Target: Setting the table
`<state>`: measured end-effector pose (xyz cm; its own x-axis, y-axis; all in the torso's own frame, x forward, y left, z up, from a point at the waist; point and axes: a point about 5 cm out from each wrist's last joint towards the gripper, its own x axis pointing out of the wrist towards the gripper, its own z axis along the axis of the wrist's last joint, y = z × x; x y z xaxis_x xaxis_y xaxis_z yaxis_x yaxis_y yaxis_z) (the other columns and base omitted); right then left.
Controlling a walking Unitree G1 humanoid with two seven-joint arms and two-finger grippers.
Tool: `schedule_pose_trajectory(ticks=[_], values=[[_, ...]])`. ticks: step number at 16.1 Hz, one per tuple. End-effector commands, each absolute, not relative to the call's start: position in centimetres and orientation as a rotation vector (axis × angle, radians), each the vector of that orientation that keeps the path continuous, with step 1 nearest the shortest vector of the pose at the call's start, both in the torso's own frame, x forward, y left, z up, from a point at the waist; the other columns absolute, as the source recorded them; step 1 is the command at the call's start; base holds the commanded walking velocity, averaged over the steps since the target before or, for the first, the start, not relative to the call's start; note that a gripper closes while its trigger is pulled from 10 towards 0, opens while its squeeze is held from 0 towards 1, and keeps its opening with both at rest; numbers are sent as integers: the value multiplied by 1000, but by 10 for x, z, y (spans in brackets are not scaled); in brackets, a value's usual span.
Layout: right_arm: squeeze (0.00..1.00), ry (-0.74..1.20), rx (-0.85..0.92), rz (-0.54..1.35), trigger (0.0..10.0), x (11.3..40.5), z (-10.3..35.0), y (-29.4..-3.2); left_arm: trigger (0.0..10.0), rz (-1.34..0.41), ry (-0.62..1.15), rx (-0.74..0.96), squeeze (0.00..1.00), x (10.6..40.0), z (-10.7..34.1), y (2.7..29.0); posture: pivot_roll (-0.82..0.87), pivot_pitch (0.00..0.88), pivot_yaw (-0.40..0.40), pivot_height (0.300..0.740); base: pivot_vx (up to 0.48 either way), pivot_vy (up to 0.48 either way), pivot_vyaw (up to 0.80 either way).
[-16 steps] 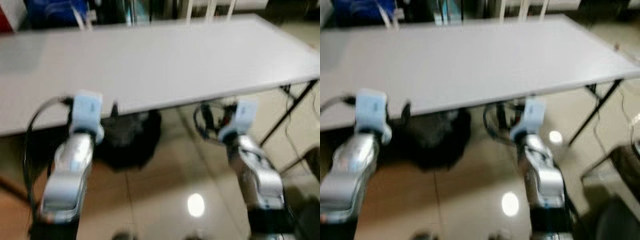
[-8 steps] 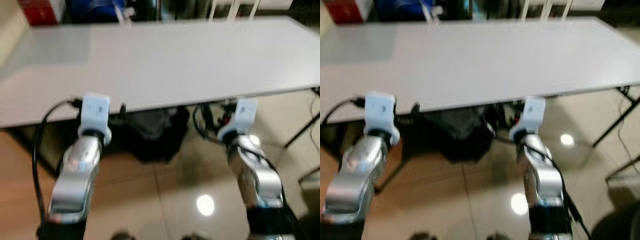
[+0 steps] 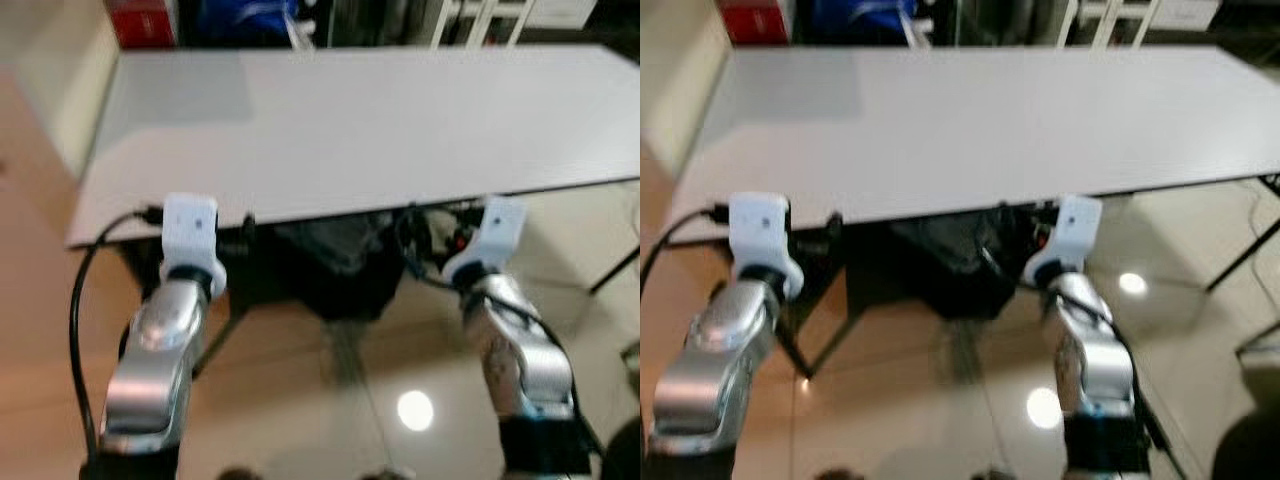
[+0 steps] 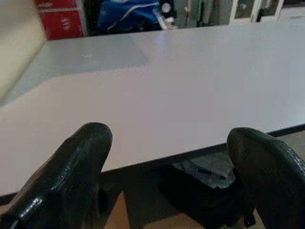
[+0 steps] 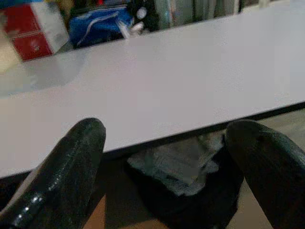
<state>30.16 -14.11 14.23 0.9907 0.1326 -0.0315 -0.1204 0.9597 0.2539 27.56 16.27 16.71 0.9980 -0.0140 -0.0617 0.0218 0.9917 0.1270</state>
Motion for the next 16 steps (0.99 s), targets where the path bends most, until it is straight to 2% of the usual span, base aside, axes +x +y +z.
schedule_pose_trajectory(ticks=[1,3,7,8,9,14,15,16], values=[[1000,13,254,165,10000,303,151,-134,10000,-2,53,138,1000,275,170,167,-6,52,-46,740,0,480,0],[1000,-11,241,192,10000,303,158,-128,10000,10,62,142,1000,276,168,170,-6,51,-50,740,0,480,0],[1000,6,254,156,10000,306,153,-131,10000,37,46,191,1000,276,171,172,8,49,-54,740,0,480,0],[1000,2,244,170,10000,305,154,-129,10000,66,58,189,224,278,168,176,-4,37,-55,740,0,480,0],[1000,-2,238,175,10000,306,155,-130,10000,61,54,202,0,282,168,173,0,50,-54,740,0,480,0],[1000,1,211,141,10000,309,154,-135,10000,40,37,212,0,282,169,168,4,40,-51,740,0,480,0],[0,11,172,153,10000,310,154,-131,10000,41,37,217,0,284,170,167,13,51,-48,740,0,480,0],[0,15,162,157,10000,310,153,-131,10000,36,22,220,0,286,173,164,22,57,-53,740,0,480,0]])
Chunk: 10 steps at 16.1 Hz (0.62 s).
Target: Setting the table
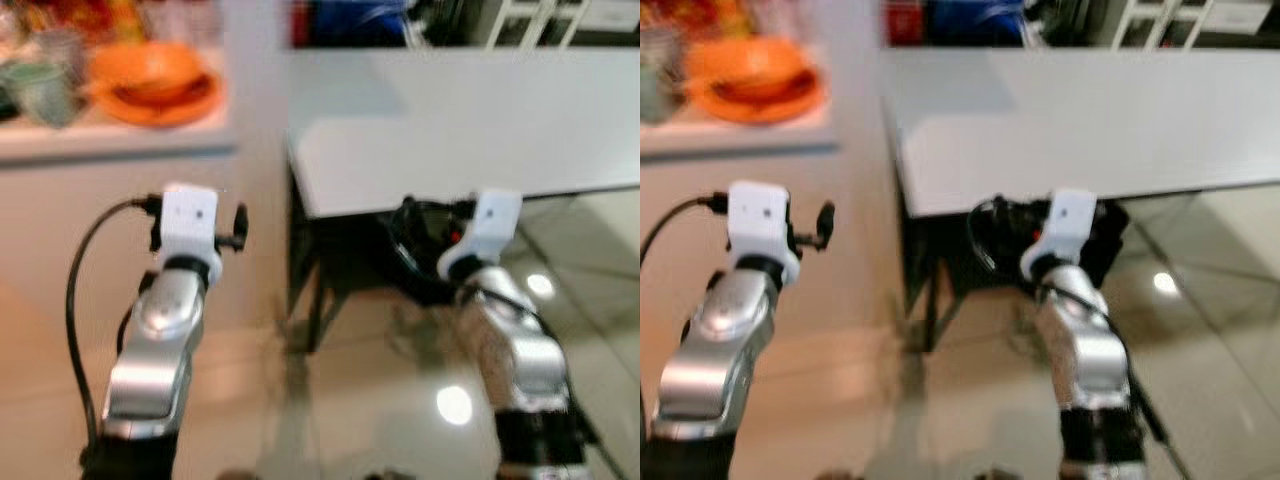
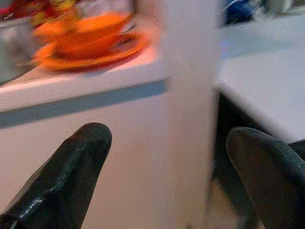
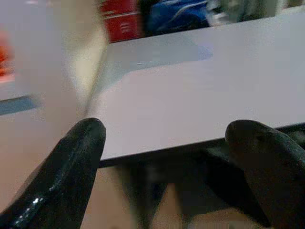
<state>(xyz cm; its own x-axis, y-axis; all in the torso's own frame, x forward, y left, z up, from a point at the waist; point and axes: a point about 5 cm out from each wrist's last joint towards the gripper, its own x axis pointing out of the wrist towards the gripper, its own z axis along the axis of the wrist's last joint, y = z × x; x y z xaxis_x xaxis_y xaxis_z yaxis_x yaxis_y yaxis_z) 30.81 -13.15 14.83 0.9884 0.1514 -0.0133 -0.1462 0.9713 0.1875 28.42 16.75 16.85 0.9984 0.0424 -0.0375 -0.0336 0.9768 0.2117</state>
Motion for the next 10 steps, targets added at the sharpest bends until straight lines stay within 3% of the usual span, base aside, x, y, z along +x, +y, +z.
schedule_pose_trajectory(ticks=[1,10], values=[[0,22,161,151,10000,310,151,-130,10000,32,10,221,0,285,174,163,14,58,-48,740,0,480,0],[0,-13,110,180,10000,319,162,-118,10000,96,-43,238,0,290,184,173,29,67,-70,740,0,480,0]])
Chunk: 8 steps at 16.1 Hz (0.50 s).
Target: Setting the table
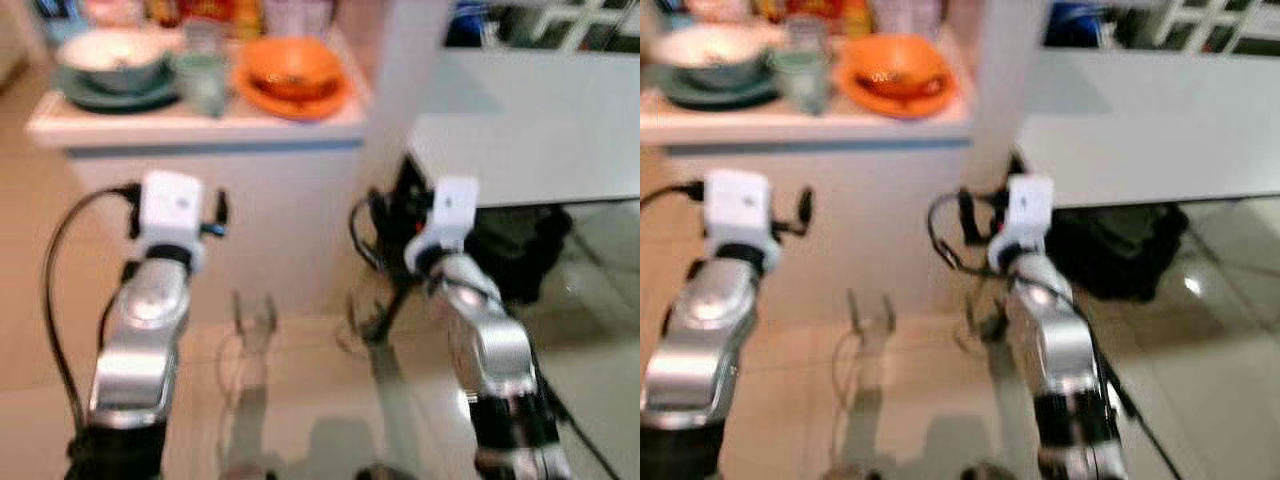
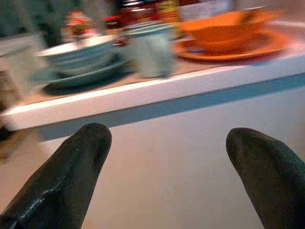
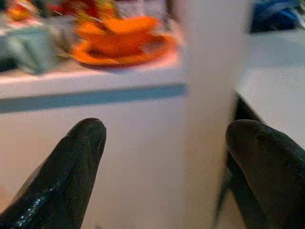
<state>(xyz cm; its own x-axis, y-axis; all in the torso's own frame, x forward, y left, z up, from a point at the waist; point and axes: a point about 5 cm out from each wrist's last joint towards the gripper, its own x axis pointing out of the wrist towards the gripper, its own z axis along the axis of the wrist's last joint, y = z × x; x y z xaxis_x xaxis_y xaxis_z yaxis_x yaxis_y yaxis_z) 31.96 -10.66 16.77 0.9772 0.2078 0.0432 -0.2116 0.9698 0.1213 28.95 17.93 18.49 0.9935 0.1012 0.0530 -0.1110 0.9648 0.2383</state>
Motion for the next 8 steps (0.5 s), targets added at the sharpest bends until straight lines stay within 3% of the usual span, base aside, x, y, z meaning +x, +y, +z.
schedule_pose_trajectory(ticks=[1,2,8], values=[[0,-18,105,183,10000,319,163,-118,10000,102,-40,235,0,290,183,174,29,67,-70,740,0,480,0],[0,-16,104,180,10000,321,163,-120,10000,93,-44,234,0,290,184,172,34,62,-78,740,0,480,0],[0,-36,123,186,10000,321,165,-118,10000,28,-110,255,0,290,195,162,37,54,-69,740,0,0,0]])
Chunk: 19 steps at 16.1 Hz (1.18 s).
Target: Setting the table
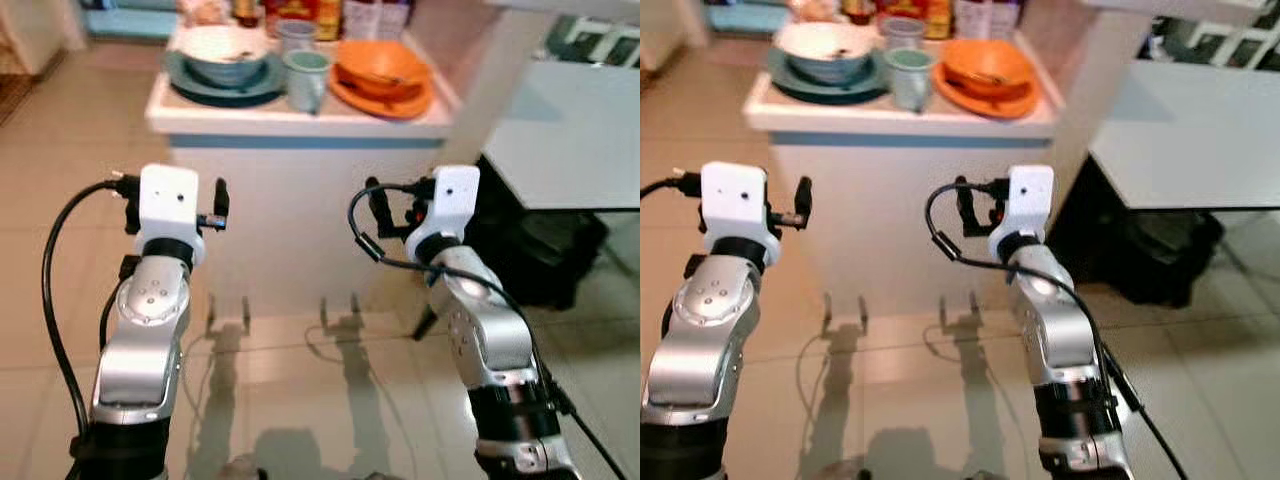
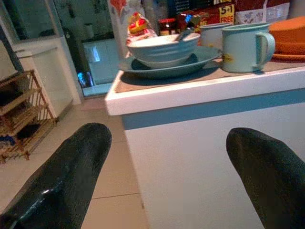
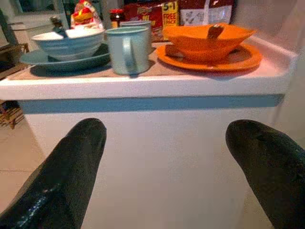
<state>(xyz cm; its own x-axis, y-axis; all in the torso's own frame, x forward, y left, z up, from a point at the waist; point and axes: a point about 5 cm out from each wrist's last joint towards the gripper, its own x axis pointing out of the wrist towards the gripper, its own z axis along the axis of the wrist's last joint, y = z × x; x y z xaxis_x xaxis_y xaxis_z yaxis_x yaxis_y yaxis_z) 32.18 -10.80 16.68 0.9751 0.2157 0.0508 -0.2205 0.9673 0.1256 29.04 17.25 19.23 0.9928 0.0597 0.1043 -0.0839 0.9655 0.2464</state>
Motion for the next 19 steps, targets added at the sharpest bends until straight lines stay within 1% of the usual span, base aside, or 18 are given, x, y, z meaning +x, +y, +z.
schedule_pose_trajectory(ticks=[1,2,4,6,8,11,14,17,19], values=[[0,-45,135,193,10000,320,168,-115,10000,23,-106,254,0,290,194,164,35,47,-73,740,292,0,0],[0,-52,140,199,10000,321,170,-114,10000,30,-100,255,0,291,193,165,42,57,-73,740,322,0,0],[0,-52,135,188,10000,320,168,-118,10000,28,-107,240,0,289,194,164,40,43,-74,740,362,0,0],[0,-57,130,181,10000,321,169,-119,10000,21,-105,247,0,289,192,164,33,47,-76,740,377,0,0],[0,-28,171,203,10000,319,166,-121,10000,23,-105,219,0,286,190,159,43,28,-80,740,369,0,0],[0,-46,117,189,10000,317,167,-125,10000,10,-105,212,0,285,189,156,18,23,-72,740,360,0,0],[0,-50,133,197,10000,314,167,-130,10000,-8,-104,202,0,285,187,149,26,17,-73,740,363,0,763],[0,-57,120,240,10000,312,170,-125,10000,6,-96,201,0,284,184,153,13,19,-84,740,361,0,800],[0,-71,120,236,10000,312,171,-125,10000,11,-97,198,0,283,184,153,26,30,-91,740,352,0,800]])
